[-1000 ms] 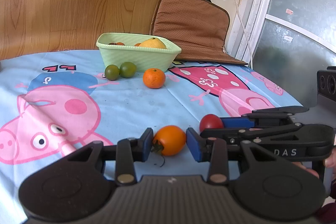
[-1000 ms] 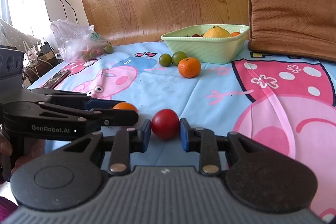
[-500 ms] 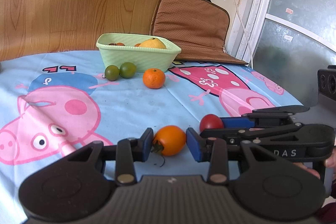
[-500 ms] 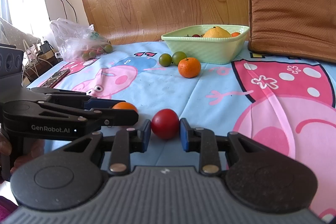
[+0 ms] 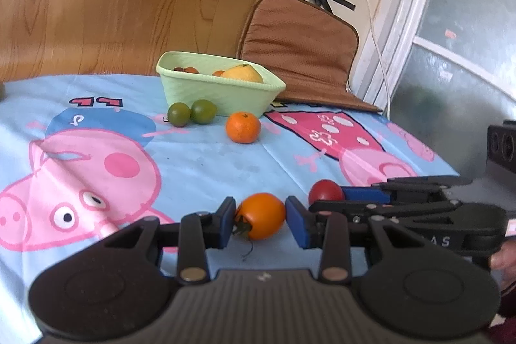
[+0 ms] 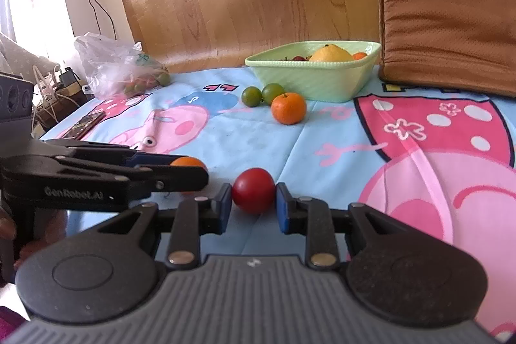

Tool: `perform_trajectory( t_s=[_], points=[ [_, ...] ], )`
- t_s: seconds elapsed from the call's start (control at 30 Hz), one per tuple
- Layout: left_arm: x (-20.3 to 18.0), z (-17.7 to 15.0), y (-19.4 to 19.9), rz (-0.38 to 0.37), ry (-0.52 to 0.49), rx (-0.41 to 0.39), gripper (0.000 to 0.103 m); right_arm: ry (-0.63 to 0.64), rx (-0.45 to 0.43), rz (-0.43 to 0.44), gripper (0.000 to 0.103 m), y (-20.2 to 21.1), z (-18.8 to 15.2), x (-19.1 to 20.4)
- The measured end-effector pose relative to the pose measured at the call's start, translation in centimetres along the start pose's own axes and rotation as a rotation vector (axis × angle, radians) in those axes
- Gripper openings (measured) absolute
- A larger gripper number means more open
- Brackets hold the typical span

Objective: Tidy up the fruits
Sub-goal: 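Carry both tomatoes over the green basket with both tools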

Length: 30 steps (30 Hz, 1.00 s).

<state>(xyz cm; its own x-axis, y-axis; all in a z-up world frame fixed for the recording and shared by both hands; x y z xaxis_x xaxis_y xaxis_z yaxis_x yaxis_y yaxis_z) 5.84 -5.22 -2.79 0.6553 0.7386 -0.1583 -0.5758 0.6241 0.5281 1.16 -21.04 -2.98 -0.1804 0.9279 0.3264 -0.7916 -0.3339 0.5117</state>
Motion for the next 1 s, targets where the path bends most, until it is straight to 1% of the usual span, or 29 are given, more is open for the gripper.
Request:
perform_trajectory(
  t_s=[0.1,0.17,0.33,0.43,0.57,0.73,0.87,1.0],
  points=[
    [0.5,0.9,-0.2,0.000,0.006,-0.008,0.034,0.004,-0.019,0.000,0.031,0.0,0.8,-0.1],
    [0.9,2.1,-0.5,-0.002,0.006,-0.022,0.034,0.008,-0.038,-0.004,0.031,-0.1,1.8,-0.3],
    [2.0,6.3,-1.6,0.019,-0.021,-0.072,0.034,0.025,-0.091,-0.040,0.031,-1.2,4.8,-1.3],
    [3.1,8.8,-3.2,0.035,-0.026,-0.089,0.034,0.021,-0.129,-0.051,0.031,-2.3,7.0,-2.2],
    [5.1,11.2,-6.2,0.044,0.008,-0.080,0.034,0.004,-0.162,-0.064,0.031,-4.0,9.6,-3.2],
    [6.9,12.9,-9.2,0.059,0.036,-0.070,0.034,-0.002,-0.193,-0.075,0.031,-6.4,12.3,-4.5],
    [7.3,13.4,-11.2,0.076,0.020,-0.057,0.035,-0.074,-0.185,-0.092,0.031,-8.6,14.2,-6.7],
    [7.5,13.4,-13.2,0.096,0.001,-0.030,0.034,-0.135,-0.169,-0.109,0.031,-10.7,15.3,-8.7]
  ],
)
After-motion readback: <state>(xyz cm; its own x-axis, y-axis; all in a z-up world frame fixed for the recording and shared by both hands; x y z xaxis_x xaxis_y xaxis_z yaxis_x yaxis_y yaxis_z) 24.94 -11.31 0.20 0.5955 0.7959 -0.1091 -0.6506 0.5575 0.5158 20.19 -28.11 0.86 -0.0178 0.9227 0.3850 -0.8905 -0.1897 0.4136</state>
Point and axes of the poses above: each gripper's, at about its wrist camera, not at the fingertips, and y roughly against the way its jaws point, x to its left, z to its top, the point moved 4 cm from there along -y, roughly the way its jaws point, and after that the axes turned 8 degrees about -y, right-handed, at the moved point
